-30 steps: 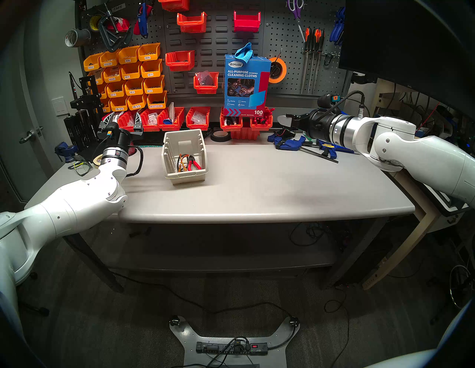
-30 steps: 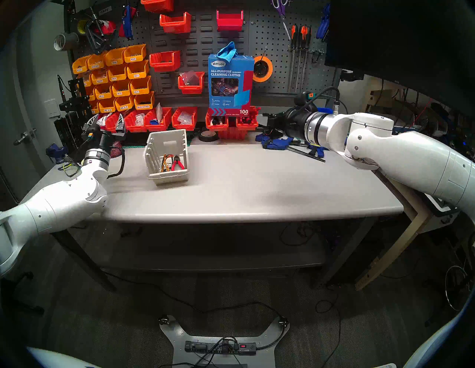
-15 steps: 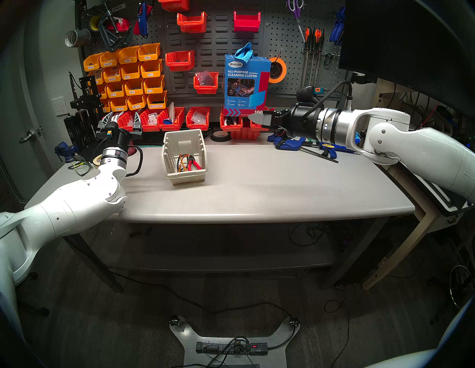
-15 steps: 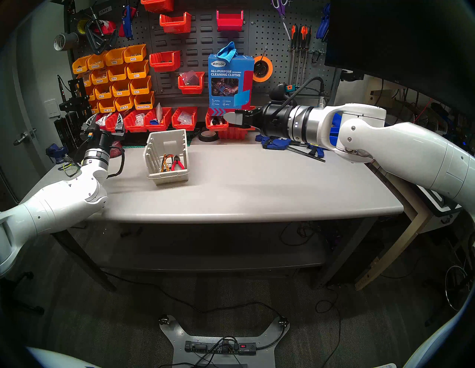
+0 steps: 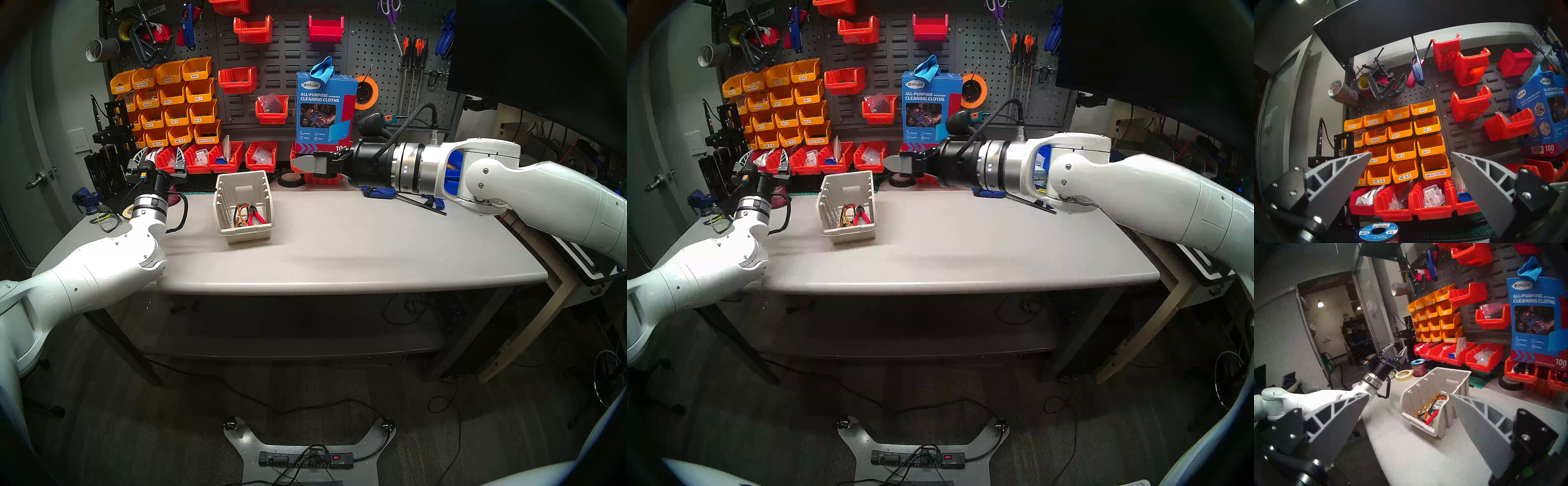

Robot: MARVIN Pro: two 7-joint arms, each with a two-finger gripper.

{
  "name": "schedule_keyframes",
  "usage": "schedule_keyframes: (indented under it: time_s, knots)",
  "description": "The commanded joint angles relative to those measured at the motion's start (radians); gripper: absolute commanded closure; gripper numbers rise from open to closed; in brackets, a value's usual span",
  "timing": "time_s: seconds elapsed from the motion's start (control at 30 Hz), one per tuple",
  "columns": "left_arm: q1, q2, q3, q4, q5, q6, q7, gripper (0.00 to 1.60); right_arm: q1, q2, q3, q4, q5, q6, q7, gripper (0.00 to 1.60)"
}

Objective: Take out tools from the storage box

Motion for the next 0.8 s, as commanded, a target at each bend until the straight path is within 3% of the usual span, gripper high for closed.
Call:
schedule_keyframes:
  time_s: [0.0,0.47,0.77]
  knots:
    - [-0.012,0.002,-0.007,0.003,0.002,-0.003,-0.004,0.0,-0.008,-0.055,-0.013,-0.006,-0.023,0.01,0.009,0.0]
    - [-0.012,0.002,-0.007,0.003,0.002,-0.003,-0.004,0.0,-0.017,-0.162,-0.011,0.011,-0.028,-0.007,0.005,0.0]
    - [-0.012,0.002,-0.008,0.003,0.002,-0.003,-0.005,0.0,-0.055,-0.262,-0.02,0.108,0.031,-0.025,-0.108,0.0]
